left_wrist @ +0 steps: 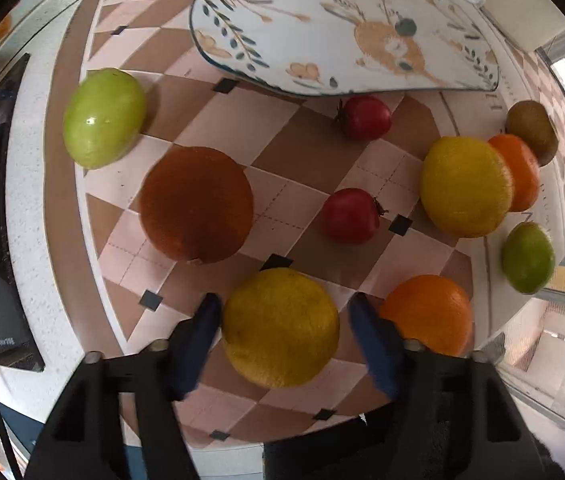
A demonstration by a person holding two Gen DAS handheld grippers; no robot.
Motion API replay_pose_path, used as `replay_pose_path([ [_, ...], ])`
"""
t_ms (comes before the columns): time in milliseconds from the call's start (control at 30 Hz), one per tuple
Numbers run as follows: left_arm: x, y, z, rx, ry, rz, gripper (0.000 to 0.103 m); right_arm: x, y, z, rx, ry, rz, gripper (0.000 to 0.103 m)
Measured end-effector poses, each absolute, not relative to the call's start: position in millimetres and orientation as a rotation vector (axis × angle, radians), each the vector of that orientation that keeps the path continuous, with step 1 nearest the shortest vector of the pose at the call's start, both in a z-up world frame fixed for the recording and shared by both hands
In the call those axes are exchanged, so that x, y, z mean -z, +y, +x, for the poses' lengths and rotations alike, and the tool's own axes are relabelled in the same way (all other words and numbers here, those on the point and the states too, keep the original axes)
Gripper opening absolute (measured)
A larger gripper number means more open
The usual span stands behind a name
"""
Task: Organize fruits
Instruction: 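Grasp the lemon with the left gripper while the right gripper grasps the red apple, then place the lemon and red apple on the floral plate, opening both grippers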
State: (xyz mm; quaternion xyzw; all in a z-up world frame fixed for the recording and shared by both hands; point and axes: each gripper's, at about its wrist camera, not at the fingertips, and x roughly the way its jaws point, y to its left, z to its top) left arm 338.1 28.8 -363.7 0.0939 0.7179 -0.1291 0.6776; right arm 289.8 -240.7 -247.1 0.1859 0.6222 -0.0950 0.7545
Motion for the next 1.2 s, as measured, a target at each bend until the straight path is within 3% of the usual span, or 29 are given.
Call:
replay_pose_path([
  [367,369.0,29.4,343.7,0.153,1.61,0.182,0.055,338.5,-263.3,361.8,0.166,1.52,0.375,0.082],
  [433,364.0,25.1,339.4,0.136,1.603,0.189,0.055,354.0,-267.5,368.8,0.116,1.548,0.417,0.067],
  [467,360.2,24.1,339.6,0.126,1.6,0.192,0.055,357.7,-269.3,370.2,0.09,1.552,0.452,0.067],
  [700,303.8,31.8,354.8,0.088,1.581,0.081,0.055,352.8,-276.2,370.5,0.004,1.543,0.455,0.066],
  [900,256.1,22.1,431.8,0.109,1.538,-0.187,0.055,305.7,-260.8,394.5,-0.135,1.442,0.447,0.066],
  [1200,327.2,-6.4,535.5,0.061,1.613,-0.427,0.055,317.1,-210.4,486.7,-0.229,1.412,0.214,0.066],
])
